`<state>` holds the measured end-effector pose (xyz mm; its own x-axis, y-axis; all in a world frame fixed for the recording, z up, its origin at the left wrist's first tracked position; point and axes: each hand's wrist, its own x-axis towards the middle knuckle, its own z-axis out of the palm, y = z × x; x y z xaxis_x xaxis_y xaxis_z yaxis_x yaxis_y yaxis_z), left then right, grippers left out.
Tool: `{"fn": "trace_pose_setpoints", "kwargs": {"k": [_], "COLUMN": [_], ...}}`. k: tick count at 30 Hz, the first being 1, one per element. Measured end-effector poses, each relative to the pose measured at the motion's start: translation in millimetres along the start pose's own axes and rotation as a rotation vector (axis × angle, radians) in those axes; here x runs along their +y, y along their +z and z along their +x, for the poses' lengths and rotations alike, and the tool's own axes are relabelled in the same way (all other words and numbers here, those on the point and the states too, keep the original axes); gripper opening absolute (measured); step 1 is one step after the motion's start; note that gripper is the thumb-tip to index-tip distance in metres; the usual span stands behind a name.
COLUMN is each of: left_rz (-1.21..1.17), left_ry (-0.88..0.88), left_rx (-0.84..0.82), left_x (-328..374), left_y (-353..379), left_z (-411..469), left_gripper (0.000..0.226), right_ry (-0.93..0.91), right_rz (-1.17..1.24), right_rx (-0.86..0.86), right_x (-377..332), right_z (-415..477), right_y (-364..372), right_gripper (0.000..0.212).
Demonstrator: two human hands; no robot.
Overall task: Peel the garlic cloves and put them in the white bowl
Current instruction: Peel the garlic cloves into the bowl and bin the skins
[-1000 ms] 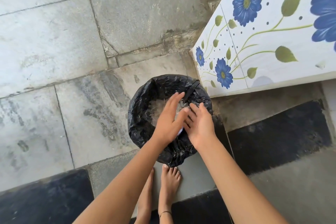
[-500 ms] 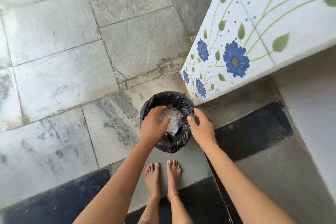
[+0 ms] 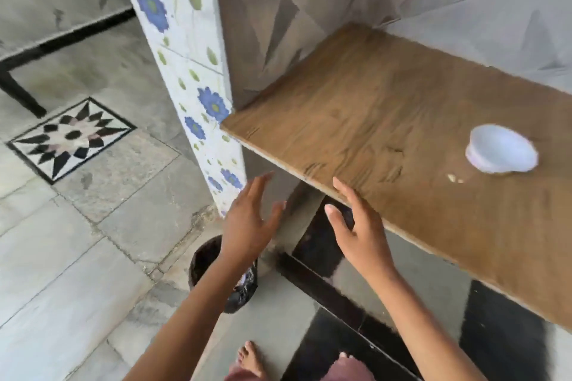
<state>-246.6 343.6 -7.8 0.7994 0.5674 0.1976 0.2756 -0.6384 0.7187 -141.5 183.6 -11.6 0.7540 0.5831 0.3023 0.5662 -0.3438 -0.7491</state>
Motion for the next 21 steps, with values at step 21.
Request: {"fn": "trace_pose_setpoints", "kwargs": {"k": [21], "left_rz": [0.332], "left_ry": [0.246], "left_rx": [-0.389], "left_x": [197.0], "left_y": [229.3], "left_z": [105.5], "left_gripper": [0.030], "right_ry": [0.346], "right_rz": [-0.603], "right_rx": [0.087], "right_x": [201.2], "right_z": [-35.6], "right_y": [-210.1], "right_gripper": [0.061]}}
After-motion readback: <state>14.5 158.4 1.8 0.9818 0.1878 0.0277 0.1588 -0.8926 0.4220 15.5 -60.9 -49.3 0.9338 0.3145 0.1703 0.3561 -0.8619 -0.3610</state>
